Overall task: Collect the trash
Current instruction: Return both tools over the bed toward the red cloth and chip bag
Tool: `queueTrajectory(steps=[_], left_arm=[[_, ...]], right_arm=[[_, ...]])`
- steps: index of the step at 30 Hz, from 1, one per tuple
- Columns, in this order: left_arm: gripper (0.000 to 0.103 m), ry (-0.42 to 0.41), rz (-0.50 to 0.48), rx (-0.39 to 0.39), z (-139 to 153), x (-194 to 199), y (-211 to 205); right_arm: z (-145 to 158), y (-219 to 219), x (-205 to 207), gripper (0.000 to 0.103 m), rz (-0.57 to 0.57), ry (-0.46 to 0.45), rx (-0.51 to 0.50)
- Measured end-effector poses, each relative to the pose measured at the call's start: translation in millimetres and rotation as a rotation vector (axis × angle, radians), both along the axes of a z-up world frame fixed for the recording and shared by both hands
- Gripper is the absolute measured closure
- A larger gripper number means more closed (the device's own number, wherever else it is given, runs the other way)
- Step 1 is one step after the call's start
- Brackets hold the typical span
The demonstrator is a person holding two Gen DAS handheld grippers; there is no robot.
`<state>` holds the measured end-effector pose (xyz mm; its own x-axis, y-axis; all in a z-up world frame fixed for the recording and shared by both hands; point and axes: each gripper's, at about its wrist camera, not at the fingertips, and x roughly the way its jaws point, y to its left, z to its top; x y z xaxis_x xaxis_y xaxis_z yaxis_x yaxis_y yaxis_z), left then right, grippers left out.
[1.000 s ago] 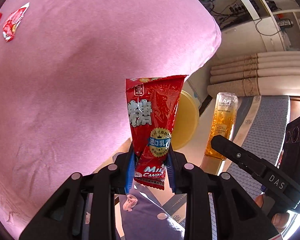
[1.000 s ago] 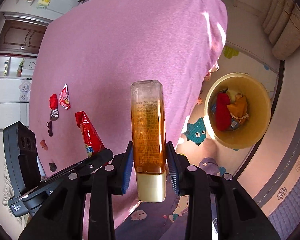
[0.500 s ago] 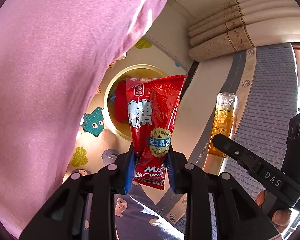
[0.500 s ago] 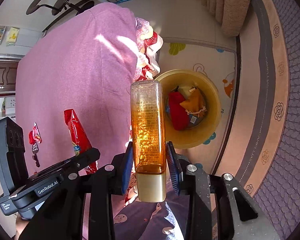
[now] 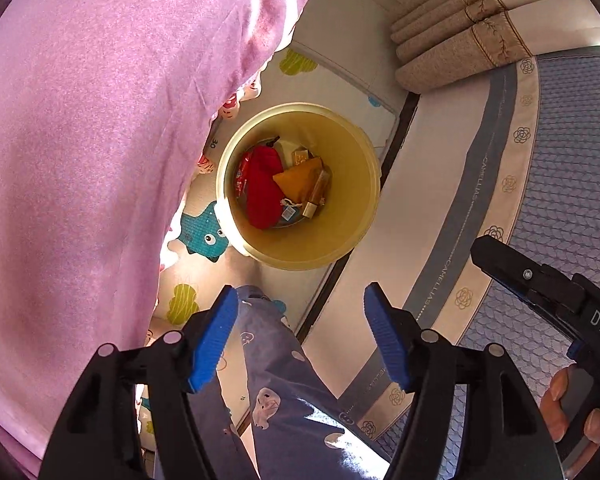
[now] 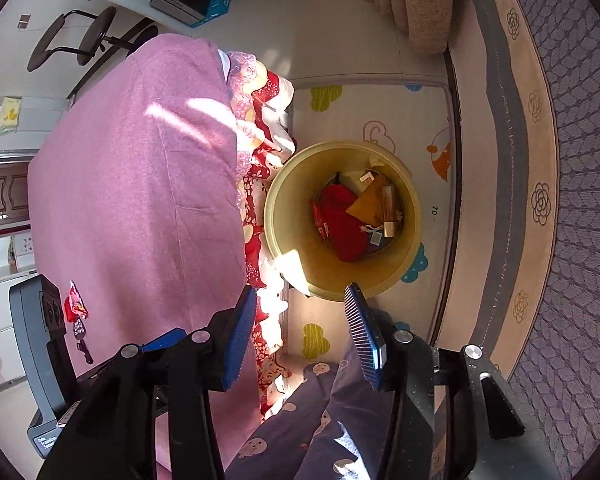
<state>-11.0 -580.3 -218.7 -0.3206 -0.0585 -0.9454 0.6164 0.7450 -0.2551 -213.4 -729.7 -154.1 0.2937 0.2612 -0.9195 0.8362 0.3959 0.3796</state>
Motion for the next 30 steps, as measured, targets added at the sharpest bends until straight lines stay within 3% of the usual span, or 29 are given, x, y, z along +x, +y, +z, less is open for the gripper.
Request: queueTrajectory(steps=[6,14,30], left_arm=[[0.038,-0.030,0.041,-0.033,17,14,19],[0.037,-0.064,0.180,-0.074,43,42,78],[0.036,-0.164,0.534,-0.092,81,116,306]], right_arm=[[13,17,26,0.057,0.072,-0.025,-0.013],[37,65,78,0.057,0.206,-0.065,-0.041],[70,260,206,0.058,0.536,-0.145,-0.064]])
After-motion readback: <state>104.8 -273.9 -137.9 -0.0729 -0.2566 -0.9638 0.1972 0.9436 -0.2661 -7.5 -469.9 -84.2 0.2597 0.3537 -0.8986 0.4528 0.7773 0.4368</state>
